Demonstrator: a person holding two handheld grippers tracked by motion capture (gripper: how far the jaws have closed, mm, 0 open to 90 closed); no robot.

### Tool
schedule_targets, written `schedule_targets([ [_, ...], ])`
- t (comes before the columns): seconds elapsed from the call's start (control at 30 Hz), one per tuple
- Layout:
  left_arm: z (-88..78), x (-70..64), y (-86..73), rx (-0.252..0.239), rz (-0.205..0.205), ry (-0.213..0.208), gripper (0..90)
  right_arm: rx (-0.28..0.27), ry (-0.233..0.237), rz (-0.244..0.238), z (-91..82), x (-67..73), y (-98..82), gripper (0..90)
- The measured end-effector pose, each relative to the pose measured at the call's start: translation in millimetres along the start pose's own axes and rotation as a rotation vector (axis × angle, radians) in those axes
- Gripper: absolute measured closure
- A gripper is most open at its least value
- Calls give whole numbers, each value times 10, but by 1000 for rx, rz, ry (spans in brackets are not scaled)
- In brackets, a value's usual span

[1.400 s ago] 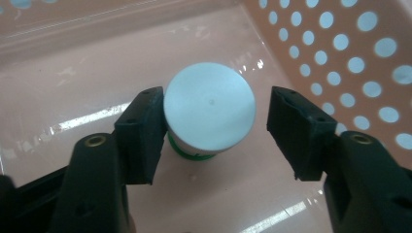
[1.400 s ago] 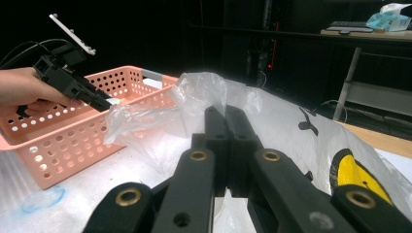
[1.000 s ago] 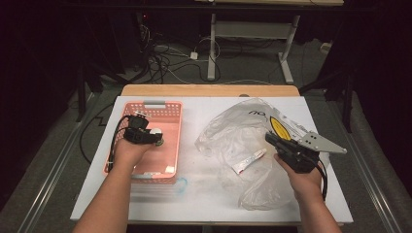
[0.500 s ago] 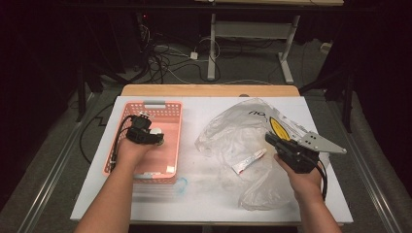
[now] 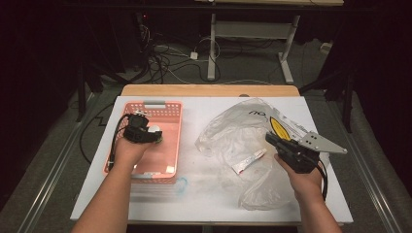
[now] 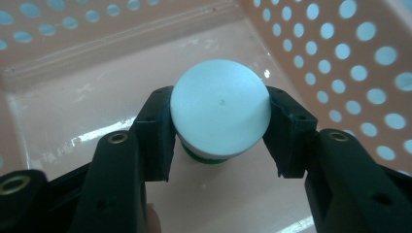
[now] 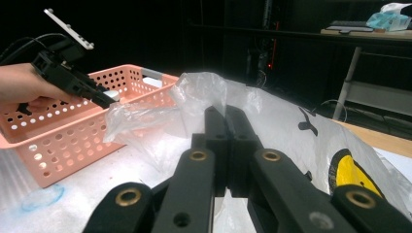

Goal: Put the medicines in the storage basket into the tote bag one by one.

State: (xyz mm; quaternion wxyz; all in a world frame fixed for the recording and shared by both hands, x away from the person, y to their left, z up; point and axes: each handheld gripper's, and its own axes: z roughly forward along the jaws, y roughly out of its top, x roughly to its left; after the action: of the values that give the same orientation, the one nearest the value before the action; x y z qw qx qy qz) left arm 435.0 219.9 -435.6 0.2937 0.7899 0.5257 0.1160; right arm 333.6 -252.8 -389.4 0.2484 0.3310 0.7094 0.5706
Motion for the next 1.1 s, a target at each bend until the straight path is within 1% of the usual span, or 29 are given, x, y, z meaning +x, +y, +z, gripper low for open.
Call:
schedule_targets([
  [0.1, -56, -8, -12, -12, 0, -6, 487, -1, 0, -4, 0, -2, 1, 900],
  [0.2, -122, -36, -25, -31, 6, -20, 486, -2, 1, -6, -3, 0, 5, 900],
  [0.33, -208, -103, -43, -49, 30, -26, 486, -2, 0, -6, 2, 3, 2, 900],
  [0.37, -229, -115, -54, -60, 32, -34, 486, -1, 1, -3, 1, 7, 3, 900],
  [0.57, -321, -174, -132, -85, 29, -48, 486, 0, 2, -5, -1, 7, 3, 900],
  [0.7, -416, -211, -179, -116, 34, -59, 486, 0, 3, -11, 1, 10, 5, 900],
  [0.8, -502, -243, -226, -147, 39, -74, 486, -3, 3, -7, -5, 6, 4, 900],
  [0.9, -578, -279, -296, -187, 41, -99, 487, 0, 1, -6, -7, 10, 4, 900],
  [1.1, -682, -363, -451, -223, 59, -102, 487, 2, 5, -11, 1, 19, 3, 900],
])
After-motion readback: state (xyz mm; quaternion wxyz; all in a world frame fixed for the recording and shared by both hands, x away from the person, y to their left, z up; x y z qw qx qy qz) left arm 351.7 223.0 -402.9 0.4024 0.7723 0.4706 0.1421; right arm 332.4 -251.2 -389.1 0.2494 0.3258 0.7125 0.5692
